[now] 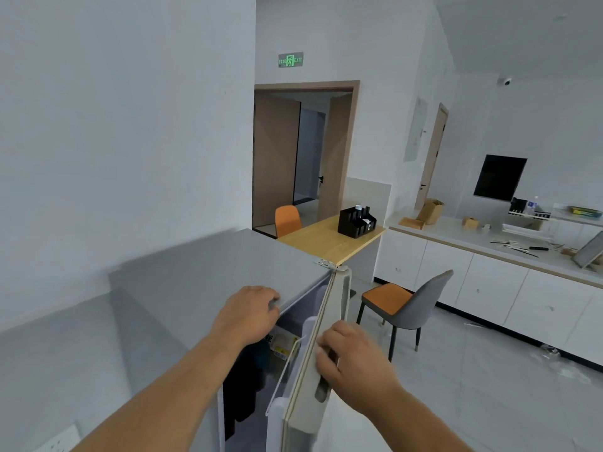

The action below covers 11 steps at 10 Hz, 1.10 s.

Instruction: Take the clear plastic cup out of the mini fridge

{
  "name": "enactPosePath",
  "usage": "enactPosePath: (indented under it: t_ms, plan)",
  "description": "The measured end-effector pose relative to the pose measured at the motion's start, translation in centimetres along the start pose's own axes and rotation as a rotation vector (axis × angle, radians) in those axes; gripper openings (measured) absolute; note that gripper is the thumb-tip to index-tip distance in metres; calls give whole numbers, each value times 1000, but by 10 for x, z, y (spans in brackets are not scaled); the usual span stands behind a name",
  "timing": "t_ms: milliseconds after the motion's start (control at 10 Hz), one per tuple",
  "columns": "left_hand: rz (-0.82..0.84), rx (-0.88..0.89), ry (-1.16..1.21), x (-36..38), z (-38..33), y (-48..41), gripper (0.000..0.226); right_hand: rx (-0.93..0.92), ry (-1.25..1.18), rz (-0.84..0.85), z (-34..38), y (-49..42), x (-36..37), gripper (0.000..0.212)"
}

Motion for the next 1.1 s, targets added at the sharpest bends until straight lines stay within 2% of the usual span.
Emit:
enactPosePath:
  t_ms: [200,400,900,1000,1100]
  plan:
    - [-6,-60,134,-5,4,-1,39,-44,-60,-3,14,-15,23,32]
    - [-4,-46,181,-4,4,-1,42,-70,-8,24,25,-36,41,54]
    - [-50,9,129,-6,-1,-1,35,-43,15,94,34,-59,44,48]
    - [-84,53,136,-8,-5,4,45,-27,11,94,24,-64,27,55]
    - [-146,113,71,-15,-17,11,62,32,56,27,11,-71,3,69]
Point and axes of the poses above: each hand's wrist, its own y-axis away from the middle knuckle, its own x-axis out of the palm, z = x × y, the point moved 7 cm from there along -y, towards the middle knuckle
